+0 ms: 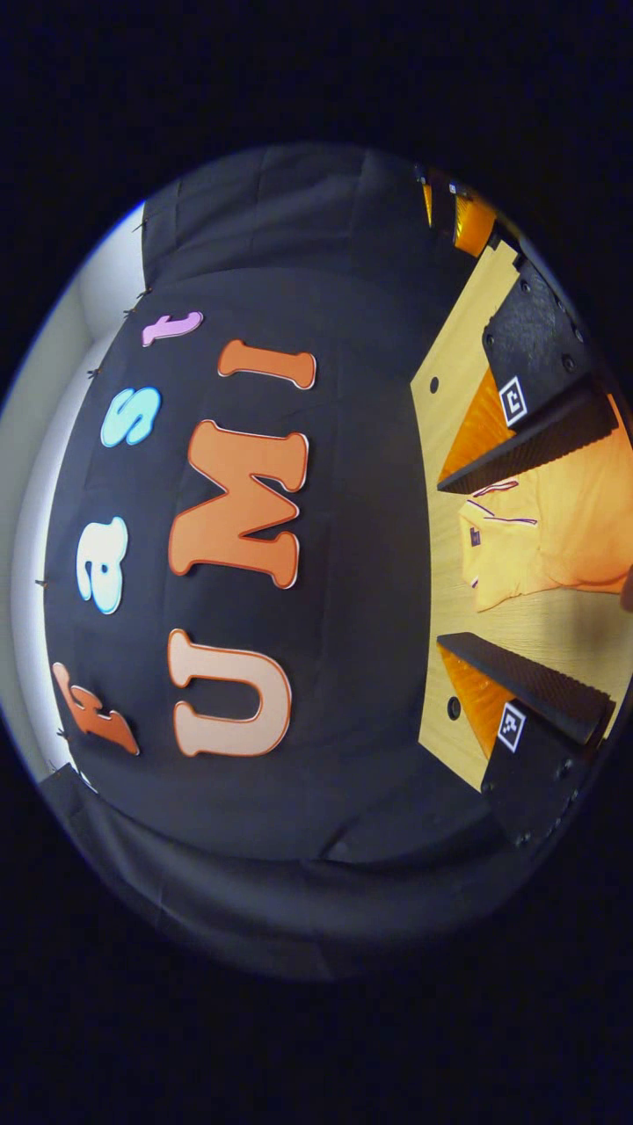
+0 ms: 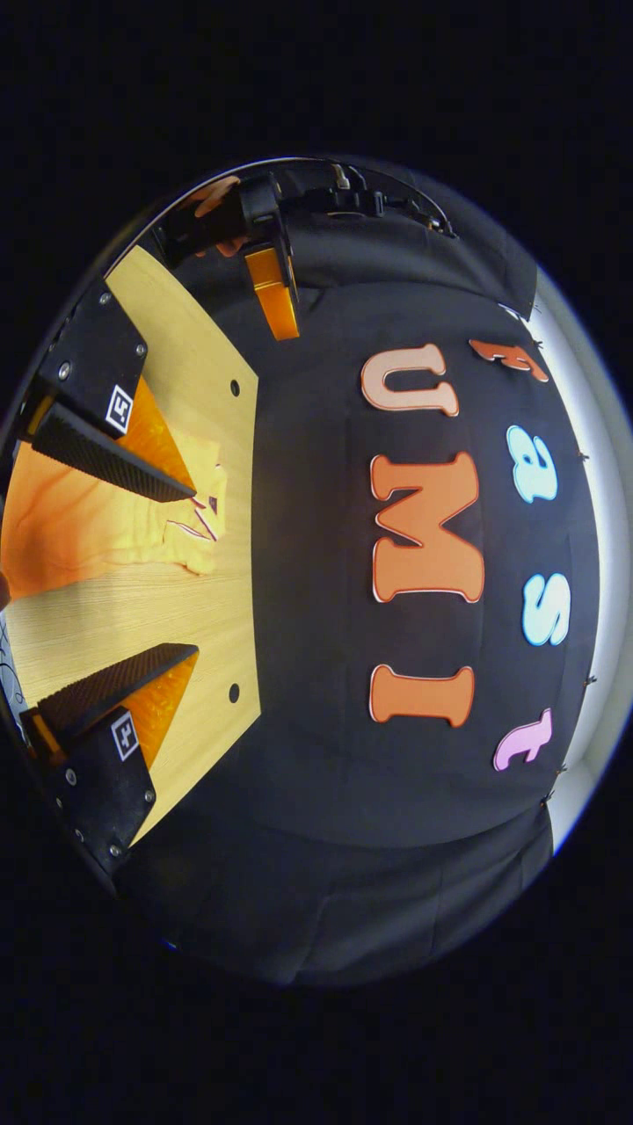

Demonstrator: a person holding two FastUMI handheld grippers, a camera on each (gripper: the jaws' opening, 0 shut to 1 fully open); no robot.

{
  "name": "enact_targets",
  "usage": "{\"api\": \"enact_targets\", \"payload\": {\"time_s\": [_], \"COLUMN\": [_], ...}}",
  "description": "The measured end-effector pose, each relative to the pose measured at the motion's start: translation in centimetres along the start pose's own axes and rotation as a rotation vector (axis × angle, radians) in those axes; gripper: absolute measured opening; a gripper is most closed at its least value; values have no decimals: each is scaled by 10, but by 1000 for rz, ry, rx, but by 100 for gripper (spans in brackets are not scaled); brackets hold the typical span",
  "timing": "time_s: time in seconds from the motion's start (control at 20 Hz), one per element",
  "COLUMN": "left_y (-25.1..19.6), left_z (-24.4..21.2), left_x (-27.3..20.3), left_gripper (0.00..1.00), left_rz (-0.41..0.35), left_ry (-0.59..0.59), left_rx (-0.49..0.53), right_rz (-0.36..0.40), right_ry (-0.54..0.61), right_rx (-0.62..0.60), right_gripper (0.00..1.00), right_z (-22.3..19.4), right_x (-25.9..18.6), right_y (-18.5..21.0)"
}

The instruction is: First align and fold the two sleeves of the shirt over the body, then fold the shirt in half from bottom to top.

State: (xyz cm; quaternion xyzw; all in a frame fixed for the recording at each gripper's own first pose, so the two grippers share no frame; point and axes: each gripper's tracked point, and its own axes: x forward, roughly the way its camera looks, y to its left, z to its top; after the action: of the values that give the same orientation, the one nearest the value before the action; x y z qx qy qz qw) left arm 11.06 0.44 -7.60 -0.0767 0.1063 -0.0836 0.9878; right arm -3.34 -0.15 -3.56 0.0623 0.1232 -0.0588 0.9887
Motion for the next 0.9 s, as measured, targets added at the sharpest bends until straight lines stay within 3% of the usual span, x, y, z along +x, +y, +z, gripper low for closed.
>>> {"api": "enact_targets", "payload": {"time_s": [0.3,0.5,0.9], "left_y": [0,1,3], "left_z": [-10,-44,-169], "left_x": [-18,-43,-76], "left_gripper": [97,98,98], "left_rz": [62,104,108], "left_ry": [-143,-30,248], "left_rx": [10,35,66], "right_rz": [94,152,153], "right_ry": [-28,60,280], "right_rx": [-39,-48,-58], "right_gripper": [98,98,99], "right_z": [-2,-48,-141], "right_x": [-15,-36,-41], "right_y": [4,4,-10]}}
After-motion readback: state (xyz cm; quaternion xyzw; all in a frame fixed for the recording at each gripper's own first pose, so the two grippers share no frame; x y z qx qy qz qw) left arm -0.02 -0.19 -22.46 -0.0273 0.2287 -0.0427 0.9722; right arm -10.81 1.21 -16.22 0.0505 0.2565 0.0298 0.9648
